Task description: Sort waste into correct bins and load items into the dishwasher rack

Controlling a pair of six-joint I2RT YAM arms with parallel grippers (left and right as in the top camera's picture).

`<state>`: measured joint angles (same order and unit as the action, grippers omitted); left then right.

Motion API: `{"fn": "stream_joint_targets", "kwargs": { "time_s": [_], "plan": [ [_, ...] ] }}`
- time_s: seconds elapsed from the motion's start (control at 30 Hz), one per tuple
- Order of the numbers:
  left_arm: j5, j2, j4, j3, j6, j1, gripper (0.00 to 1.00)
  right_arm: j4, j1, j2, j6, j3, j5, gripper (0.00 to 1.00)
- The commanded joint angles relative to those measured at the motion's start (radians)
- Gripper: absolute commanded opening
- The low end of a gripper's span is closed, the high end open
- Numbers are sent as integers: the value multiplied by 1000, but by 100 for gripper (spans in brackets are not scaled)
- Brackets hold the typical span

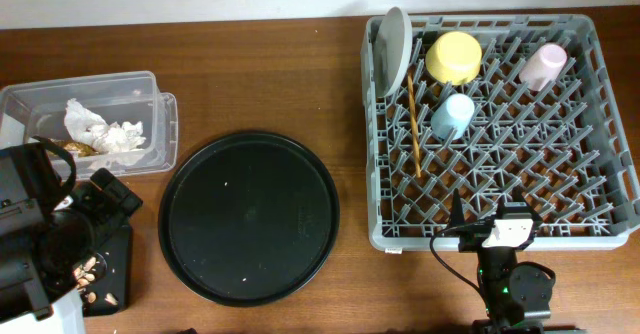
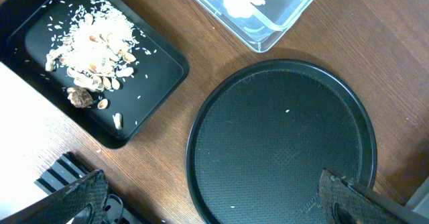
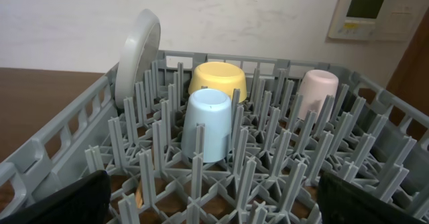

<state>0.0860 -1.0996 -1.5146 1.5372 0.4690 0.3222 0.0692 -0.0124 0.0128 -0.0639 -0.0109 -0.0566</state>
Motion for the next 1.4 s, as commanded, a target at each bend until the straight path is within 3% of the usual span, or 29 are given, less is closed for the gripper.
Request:
{"fn": "stream_joint_targets", "kwargs": {
  "time_s": [0.0,0.33,0.53,0.6,0.7,0.77,0.87,1.13,1.37],
  "plan": [
    [1,4,2,5,9,6,99,6,8,-9,-7,5,-23,98],
    [0,4,2,5,9,6,99,6,8,-9,-7,5,-23,98],
    [69,-12,-83,-60,-6,5,99,6,8,-9,-7,5,-23,98],
    [56,36,39,-232,-84,-17,99,6,8,-9,-7,5,-23,98],
    [-172,185,513,-629,-282,-126,99,6,8,-9,-7,5,-23,98],
    [-275,279,799,-851,-315,-196,99,6,8,-9,-7,5,-23,98],
    [-277,442,1118,-1140,-314,-276,99,6,8,-9,-7,5,-23,98],
    [-263,844,1468,-1508,-314,-277,99,6,8,-9,-7,5,-23,98],
    [-166,1098,1444,-1528,-357,-334,99,6,8,-9,-7,5,-23,98]
  ]
}}
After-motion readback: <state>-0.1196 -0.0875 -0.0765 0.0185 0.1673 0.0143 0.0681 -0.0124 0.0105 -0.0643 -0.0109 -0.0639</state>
